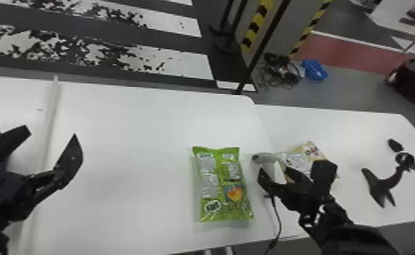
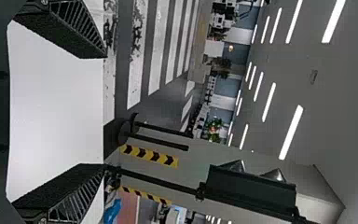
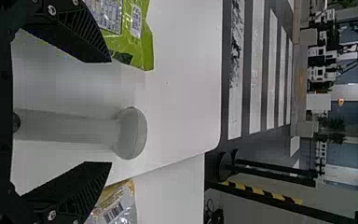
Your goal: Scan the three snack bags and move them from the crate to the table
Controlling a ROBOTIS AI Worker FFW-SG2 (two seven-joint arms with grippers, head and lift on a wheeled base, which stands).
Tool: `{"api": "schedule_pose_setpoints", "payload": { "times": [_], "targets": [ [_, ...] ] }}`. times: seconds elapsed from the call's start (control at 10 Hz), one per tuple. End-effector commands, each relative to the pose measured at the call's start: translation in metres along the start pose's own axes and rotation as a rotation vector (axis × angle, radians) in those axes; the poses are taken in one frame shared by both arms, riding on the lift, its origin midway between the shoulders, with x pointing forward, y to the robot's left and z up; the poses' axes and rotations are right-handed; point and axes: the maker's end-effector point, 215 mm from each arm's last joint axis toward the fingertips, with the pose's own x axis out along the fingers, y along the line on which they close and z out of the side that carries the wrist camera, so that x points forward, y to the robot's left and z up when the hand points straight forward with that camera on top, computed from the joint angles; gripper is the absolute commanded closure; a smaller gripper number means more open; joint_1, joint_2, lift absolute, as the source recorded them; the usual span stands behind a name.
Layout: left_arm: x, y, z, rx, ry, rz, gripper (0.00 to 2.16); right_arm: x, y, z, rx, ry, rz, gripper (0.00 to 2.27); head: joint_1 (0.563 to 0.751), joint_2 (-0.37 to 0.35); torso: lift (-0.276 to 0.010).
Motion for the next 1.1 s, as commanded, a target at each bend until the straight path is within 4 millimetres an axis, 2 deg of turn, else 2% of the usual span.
{"api": "schedule_pose_setpoints", "payload": {
  "times": [0.0, 0.2, 0.4, 0.5, 0.6, 0.7, 0.8, 1.0],
  "targets": [
    [0.0, -0.001, -0.001, -0.004, 0.008, 0.013, 0.03, 0.01, -0.016, -0.008, 0.013, 0.027, -0.015, 0.11, 0.695, -0.35, -0.062],
    [-0.001, 0.004, -0.003, -0.009, 0.024, 0.043, 0.03, 0.018, -0.017, -0.02, 0.051, 0.061, 0.001, 0.11, 0.695, -0.35, -0.062],
    [-0.001, 0.003, -0.003, -0.012, 0.027, 0.053, 0.03, 0.027, -0.008, -0.032, 0.083, 0.103, 0.027, 0.18, 0.695, -0.35, -0.062],
    [-0.002, 0.002, -0.003, -0.013, 0.032, 0.052, 0.03, 0.036, -0.006, -0.042, 0.111, 0.145, 0.042, 0.51, 0.695, -0.35, -0.062],
    [-0.003, 0.002, -0.003, -0.013, 0.032, 0.052, 0.03, 0.042, -0.005, -0.049, 0.116, 0.173, 0.053, 1.49, 0.695, -0.35, -0.062],
    [-0.004, 0.003, -0.003, -0.012, 0.031, 0.054, 0.03, 0.043, -0.003, -0.057, 0.131, 0.202, 0.067, 2.13, 0.695, -0.35, -0.062],
    [-0.004, 0.004, -0.002, -0.012, 0.033, 0.057, 0.03, 0.044, -0.003, -0.054, 0.123, 0.192, 0.067, 2.24, 0.695, -0.35, -0.062],
    [-0.004, 0.0, -0.004, -0.016, 0.041, 0.05, 0.03, 0.04, -0.007, -0.049, 0.116, 0.171, 0.056, 2.24, 0.695, -0.35, -0.062]
  ]
}}
